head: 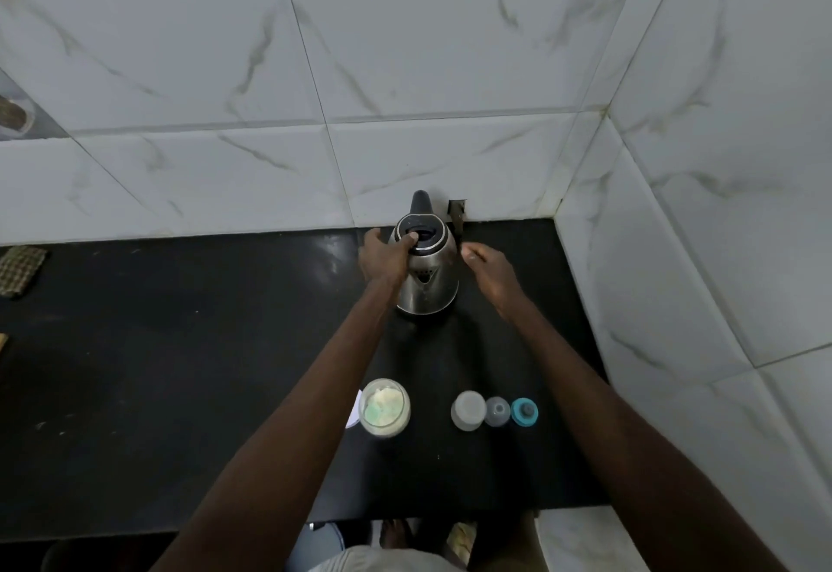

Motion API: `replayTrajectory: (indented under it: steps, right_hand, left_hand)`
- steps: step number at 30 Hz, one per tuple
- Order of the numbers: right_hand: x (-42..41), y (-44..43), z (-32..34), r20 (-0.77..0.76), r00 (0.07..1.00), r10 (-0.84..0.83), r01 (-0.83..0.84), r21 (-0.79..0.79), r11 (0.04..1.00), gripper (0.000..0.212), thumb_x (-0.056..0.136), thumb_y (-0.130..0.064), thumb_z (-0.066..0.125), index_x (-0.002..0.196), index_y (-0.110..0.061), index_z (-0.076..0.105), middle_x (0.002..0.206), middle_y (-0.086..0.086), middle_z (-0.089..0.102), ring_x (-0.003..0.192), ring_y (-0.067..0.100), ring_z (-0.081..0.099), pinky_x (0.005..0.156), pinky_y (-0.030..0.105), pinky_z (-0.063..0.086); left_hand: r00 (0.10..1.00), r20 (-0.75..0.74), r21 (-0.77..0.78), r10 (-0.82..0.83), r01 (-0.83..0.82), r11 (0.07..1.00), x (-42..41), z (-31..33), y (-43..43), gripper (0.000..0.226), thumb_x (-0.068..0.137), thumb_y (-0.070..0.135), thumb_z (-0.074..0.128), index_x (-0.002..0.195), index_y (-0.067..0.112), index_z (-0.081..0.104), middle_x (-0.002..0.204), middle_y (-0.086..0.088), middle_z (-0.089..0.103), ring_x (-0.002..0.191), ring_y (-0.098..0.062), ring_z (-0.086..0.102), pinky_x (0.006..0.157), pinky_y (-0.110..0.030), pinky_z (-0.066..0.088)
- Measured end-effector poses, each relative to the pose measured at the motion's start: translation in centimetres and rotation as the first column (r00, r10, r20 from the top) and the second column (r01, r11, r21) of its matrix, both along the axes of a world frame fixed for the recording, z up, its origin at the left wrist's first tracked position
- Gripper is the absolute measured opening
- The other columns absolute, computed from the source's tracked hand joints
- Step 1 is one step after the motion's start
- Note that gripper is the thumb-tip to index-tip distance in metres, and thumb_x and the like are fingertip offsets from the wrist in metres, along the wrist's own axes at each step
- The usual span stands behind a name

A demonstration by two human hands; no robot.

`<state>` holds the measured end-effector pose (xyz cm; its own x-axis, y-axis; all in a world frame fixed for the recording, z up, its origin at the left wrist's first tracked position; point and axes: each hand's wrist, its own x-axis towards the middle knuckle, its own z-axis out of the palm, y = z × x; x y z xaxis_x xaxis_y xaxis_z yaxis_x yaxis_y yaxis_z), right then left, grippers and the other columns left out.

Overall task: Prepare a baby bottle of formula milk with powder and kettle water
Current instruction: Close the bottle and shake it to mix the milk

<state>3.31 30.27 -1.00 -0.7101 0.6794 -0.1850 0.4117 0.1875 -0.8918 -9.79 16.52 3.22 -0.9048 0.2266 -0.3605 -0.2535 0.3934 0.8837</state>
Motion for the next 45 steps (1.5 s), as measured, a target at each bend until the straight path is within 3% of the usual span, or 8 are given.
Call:
replayTrajectory:
  steps: [3, 5, 9, 14, 24, 29, 35, 45]
  right_hand:
    - [6.5, -0.5, -2.9, 0.255, 0.966, 0.039, -0.073, 0.125, 0.989, 0.033, 0.103, -0.016, 0.06, 0.133, -0.008, 0.068, 0.135, 0.01, 0.068, 0.128, 0.025, 0.062, 0.109, 0.03, 0.042]
    - [11.3, -1.5, -4.6, 0.41, 0.901, 0.139, -0.201, 0.111, 0.973, 0.037, 0.098, -0.008, 0.064, 0.134, -0.007, 0.067, 0.139, 0.011, 0.065, 0.133, 0.025, 0.059, 0.115, 0.03, 0.039]
    - [17.9, -4.8, -6.8, 0.608, 0.738, 0.292, -0.401, 0.047, 0.915, 0.064, 0.076, 0.006, 0.064, 0.139, -0.003, 0.062, 0.144, 0.019, 0.059, 0.135, 0.032, 0.055, 0.115, 0.029, 0.036]
    - [20.6, -8.0, -8.7, 0.599, 0.776, 0.198, -0.348, 0.144, 0.926, 0.069, 0.065, -0.013, 0.059, 0.134, -0.009, 0.065, 0.133, 0.02, 0.06, 0.125, 0.04, 0.056, 0.111, 0.041, 0.044]
    - [22.4, -10.5, -9.4, 0.583, 0.812, -0.026, -0.184, 0.298, 0.937, 0.046, 0.082, -0.013, 0.073, 0.127, -0.006, 0.067, 0.133, 0.021, 0.058, 0.125, 0.039, 0.056, 0.107, 0.039, 0.043]
    - [20.0, -11.1, -3.9, 0.23, 0.961, -0.151, 0.038, 0.429, 0.902, 0.038, 0.075, -0.01, 0.081, 0.111, -0.007, 0.071, 0.107, 0.011, 0.066, 0.099, 0.027, 0.062, 0.09, 0.026, 0.044]
    - [16.4, -11.9, 0.7, 0.306, 0.875, 0.374, -0.47, 0.358, 0.807, 0.048, 0.067, -0.005, 0.079, 0.115, -0.006, 0.076, 0.115, 0.01, 0.071, 0.102, 0.02, 0.067, 0.09, 0.011, 0.039]
    - [15.1, -12.8, -0.2, 0.552, 0.772, 0.315, -0.58, 0.412, 0.702, 0.045, 0.085, -0.031, 0.075, 0.123, -0.01, 0.065, 0.121, 0.009, 0.064, 0.107, 0.03, 0.065, 0.09, 0.041, 0.053]
  left_hand:
    - [0.92, -0.374, 0.114, 0.117, -0.08, 0.99, 6.6, -0.7, -2.5, 0.043, 0.086, 0.013, 0.07, 0.128, 0.012, 0.06, 0.129, 0.002, 0.055, 0.119, -0.021, 0.057, 0.1, -0.027, 0.044]
    - [0.863, -0.505, 0.186, -0.027, 0.139, 0.973, 11.5, -2.0, -5.0, 0.043, 0.081, 0.0, 0.058, 0.12, 0.017, 0.064, 0.121, 0.003, 0.06, 0.111, -0.015, 0.061, 0.095, -0.028, 0.05]
    - [0.711, -0.433, 0.077, -0.554, 0.641, 0.763, 17.9, -6.3, -9.3, 0.074, 0.06, -0.009, 0.051, 0.13, 0.012, 0.06, 0.133, 0.0, 0.059, 0.129, -0.012, 0.055, 0.11, -0.026, 0.044]
    - [0.58, -0.299, -0.094, -0.758, 0.773, 0.628, 20.2, -10.5, -11.5, 0.082, 0.064, -0.002, 0.06, 0.145, 0.011, 0.046, 0.145, -0.005, 0.044, 0.135, -0.015, 0.045, 0.118, -0.03, 0.035]
    - [0.666, -0.32, -0.176, -0.674, 0.658, 0.733, 20.8, -10.4, -11.2, 0.05, 0.081, 0.034, 0.065, 0.118, 0.0, 0.064, 0.117, -0.017, 0.065, 0.108, -0.03, 0.06, 0.095, -0.033, 0.042]
    - [0.693, -0.3, -0.209, -0.655, 0.623, 0.754, 20.6, -9.9, -11.2, 0.04, 0.079, 0.042, 0.064, 0.107, 0.014, 0.068, 0.107, -0.004, 0.07, 0.102, -0.021, 0.064, 0.09, -0.033, 0.046]
    - [0.731, -0.234, -0.152, -0.641, 0.623, 0.767, 20.7, -10.1, -11.1, 0.036, 0.088, 0.036, 0.077, 0.119, 0.018, 0.067, 0.119, -0.005, 0.07, 0.113, -0.022, 0.065, 0.101, -0.037, 0.052]
    - [0.782, -0.229, -0.168, -0.579, 0.554, 0.815, 20.6, -12.0, -11.2, 0.037, 0.08, 0.027, 0.084, 0.112, 0.014, 0.071, 0.112, 0.007, 0.069, 0.104, -0.007, 0.065, 0.095, -0.031, 0.054]
